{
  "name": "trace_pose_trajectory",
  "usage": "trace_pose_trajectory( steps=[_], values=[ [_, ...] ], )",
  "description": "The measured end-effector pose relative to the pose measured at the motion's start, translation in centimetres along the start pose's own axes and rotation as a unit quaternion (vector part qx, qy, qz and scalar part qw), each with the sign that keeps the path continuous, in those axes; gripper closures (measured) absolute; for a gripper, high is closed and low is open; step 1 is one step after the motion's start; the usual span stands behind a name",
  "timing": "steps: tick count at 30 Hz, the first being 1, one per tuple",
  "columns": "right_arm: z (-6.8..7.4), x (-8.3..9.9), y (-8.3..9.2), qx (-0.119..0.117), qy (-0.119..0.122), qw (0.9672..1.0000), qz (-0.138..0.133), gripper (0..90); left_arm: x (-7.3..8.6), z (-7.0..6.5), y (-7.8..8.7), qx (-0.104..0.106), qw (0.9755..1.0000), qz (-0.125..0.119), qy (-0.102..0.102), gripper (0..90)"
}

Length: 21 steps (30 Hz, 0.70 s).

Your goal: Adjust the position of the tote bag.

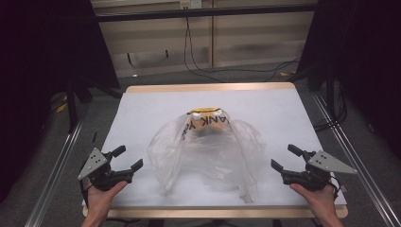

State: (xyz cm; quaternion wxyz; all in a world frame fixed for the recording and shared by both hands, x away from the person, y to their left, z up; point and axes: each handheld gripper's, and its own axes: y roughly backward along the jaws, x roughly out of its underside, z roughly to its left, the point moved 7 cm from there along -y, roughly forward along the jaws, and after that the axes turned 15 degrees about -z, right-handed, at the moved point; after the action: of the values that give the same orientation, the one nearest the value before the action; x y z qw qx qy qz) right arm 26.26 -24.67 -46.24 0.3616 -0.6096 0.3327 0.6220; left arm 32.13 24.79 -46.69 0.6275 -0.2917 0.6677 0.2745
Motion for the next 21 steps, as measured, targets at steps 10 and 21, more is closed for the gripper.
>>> trace_pose_trajectory(
  steps=[10,21],
  values=[
    [-0.1,-0.3,0.7,-0.018,-0.016,0.9997,0.007,26.4,-0.1,-1.6,-0.3,0.032,0.999,0.025,-0.021,19.6],
    [1.6,-0.8,1.9,-0.072,-0.038,0.9962,0.031,45.2,-0.7,-4.3,0.3,0.083,0.9957,0.032,-0.028,32.8]
  ],
)
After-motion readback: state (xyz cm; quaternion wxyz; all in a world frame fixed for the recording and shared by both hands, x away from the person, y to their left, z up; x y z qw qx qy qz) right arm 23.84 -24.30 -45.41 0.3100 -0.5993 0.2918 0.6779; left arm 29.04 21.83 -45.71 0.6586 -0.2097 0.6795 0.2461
